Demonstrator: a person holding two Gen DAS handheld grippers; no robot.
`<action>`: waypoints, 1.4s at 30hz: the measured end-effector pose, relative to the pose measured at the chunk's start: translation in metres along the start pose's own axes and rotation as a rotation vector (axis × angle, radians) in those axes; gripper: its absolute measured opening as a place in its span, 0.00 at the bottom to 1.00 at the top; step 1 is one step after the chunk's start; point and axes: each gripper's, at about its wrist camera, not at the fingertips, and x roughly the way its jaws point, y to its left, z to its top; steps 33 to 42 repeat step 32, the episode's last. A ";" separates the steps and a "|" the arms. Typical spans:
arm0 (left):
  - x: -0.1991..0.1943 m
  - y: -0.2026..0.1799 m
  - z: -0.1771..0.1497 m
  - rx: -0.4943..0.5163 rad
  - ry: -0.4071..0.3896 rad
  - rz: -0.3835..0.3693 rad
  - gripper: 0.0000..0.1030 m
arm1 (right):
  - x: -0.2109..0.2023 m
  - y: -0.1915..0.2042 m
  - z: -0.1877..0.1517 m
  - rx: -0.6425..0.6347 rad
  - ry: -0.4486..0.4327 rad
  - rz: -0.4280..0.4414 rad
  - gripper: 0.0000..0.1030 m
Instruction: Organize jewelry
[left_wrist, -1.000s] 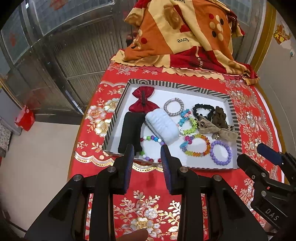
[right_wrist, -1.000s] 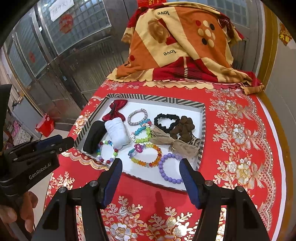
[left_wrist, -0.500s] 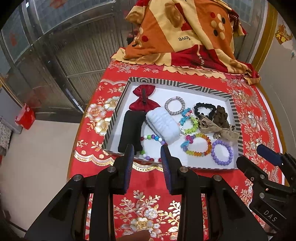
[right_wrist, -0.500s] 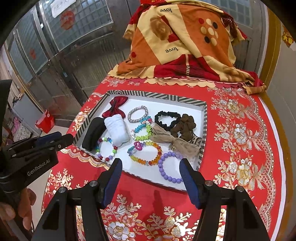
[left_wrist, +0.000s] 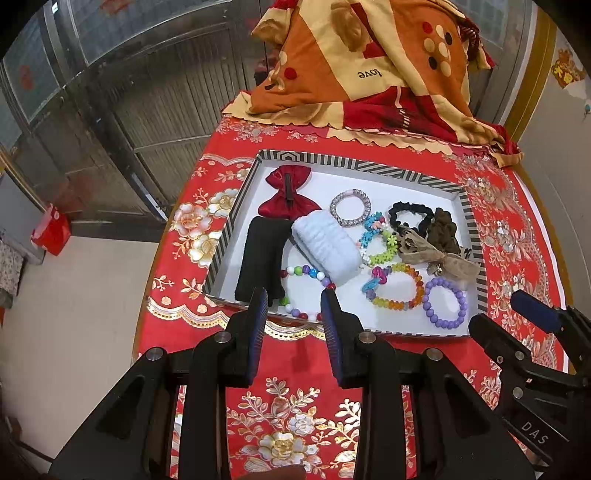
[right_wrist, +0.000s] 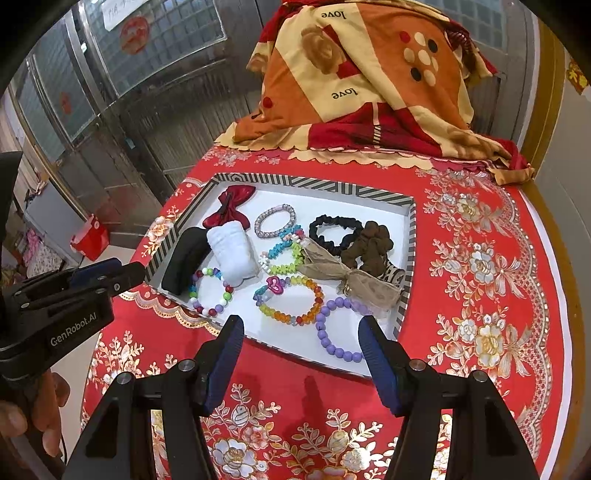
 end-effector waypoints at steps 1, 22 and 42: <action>0.000 0.000 0.000 -0.001 0.001 0.000 0.28 | 0.000 0.000 0.001 0.000 0.001 0.000 0.60; 0.006 -0.003 -0.001 -0.002 0.015 0.002 0.28 | 0.005 0.001 0.001 -0.008 0.021 -0.001 0.61; 0.011 -0.003 -0.002 0.011 0.016 -0.002 0.28 | 0.004 -0.009 -0.001 0.009 0.014 0.002 0.61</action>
